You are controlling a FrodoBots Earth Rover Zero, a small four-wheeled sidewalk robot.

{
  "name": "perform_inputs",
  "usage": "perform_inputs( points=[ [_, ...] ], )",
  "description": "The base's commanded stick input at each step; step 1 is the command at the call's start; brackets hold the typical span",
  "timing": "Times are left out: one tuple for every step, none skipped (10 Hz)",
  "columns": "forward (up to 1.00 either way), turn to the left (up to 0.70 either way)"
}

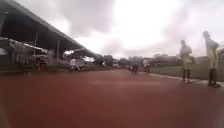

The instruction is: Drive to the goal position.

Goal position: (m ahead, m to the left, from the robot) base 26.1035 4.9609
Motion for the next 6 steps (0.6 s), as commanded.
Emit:
perform_inputs(
  points=[
    [0.5, 0.02],
    [0.5, 0.02],
    [0.5, 0.02],
    [0.5, 0.02],
    [0.5, 0.02],
    [0.5, 0.02]
  ],
)
